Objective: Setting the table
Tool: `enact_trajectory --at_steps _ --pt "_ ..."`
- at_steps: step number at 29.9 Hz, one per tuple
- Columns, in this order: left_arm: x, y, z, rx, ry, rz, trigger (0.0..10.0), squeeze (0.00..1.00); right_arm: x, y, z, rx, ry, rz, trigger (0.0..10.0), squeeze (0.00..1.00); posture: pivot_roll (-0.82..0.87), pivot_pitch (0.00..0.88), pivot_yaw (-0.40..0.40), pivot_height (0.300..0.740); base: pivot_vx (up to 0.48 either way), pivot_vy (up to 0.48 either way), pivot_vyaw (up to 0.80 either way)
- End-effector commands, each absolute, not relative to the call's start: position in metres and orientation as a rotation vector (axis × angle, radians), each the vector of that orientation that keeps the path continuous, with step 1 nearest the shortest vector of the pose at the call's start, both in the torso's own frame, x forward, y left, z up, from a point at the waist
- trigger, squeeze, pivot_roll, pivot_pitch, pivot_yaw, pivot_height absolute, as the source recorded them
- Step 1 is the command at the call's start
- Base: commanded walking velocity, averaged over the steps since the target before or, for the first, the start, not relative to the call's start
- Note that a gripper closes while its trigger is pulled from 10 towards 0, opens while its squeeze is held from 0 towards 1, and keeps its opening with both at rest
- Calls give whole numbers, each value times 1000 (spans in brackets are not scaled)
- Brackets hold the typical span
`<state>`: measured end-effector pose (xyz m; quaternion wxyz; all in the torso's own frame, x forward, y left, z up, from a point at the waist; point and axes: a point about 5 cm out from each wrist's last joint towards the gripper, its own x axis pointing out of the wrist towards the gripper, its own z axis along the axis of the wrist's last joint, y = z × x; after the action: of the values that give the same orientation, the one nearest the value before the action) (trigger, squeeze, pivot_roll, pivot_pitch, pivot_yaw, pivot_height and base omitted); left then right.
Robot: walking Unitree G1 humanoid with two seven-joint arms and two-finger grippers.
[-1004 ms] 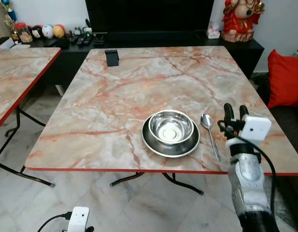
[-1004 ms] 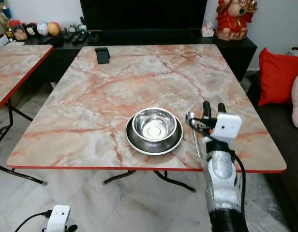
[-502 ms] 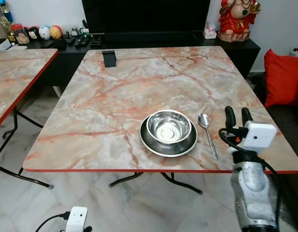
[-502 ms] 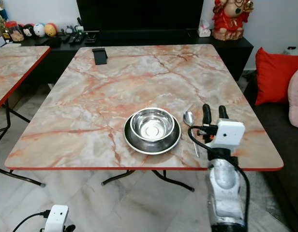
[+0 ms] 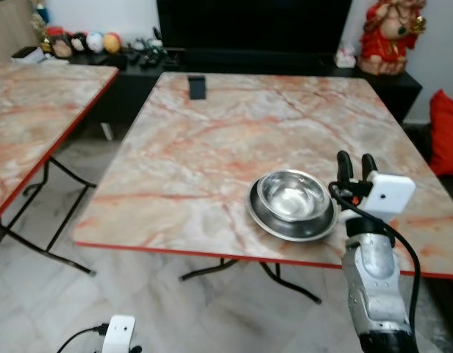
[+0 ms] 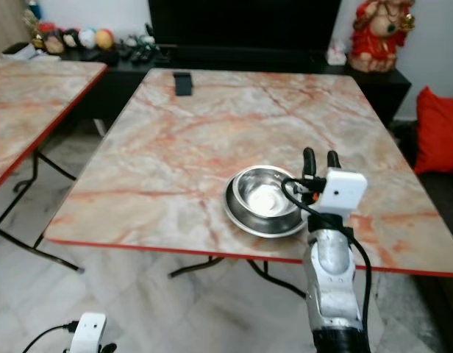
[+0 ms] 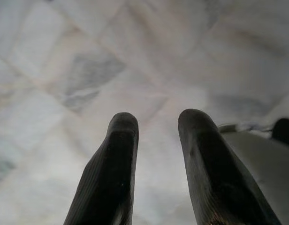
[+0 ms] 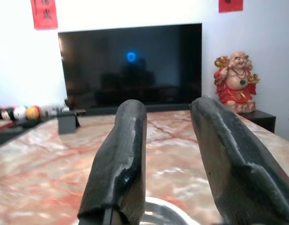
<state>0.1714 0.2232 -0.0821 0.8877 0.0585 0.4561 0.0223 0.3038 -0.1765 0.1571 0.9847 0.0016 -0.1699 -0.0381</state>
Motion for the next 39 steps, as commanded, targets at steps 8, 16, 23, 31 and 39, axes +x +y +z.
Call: enact_trajectory --at_steps 8,16,23,31,39 --pt "171 221 -83 134 955 31 10000 0 303 -174 155 -3 -324 -82 10000 0 -76 0 13 736 0 461 0" --pt "169 220 -84 133 960 23 10000 0 303 -167 154 0 -324 -61 10000 0 -79 0 14 736 0 461 0" --pt "167 220 -85 130 967 26 10000 0 303 -166 154 2 -322 -59 10000 0 -77 0 13 736 0 461 0" --pt "165 221 -85 128 971 30 10000 0 304 -154 155 -9 -328 -15 10000 0 -83 0 18 736 0 459 57" --pt "168 222 -84 123 963 40 10000 0 304 -149 157 -14 -331 1 10000 0 -81 0 20 736 0 461 478"
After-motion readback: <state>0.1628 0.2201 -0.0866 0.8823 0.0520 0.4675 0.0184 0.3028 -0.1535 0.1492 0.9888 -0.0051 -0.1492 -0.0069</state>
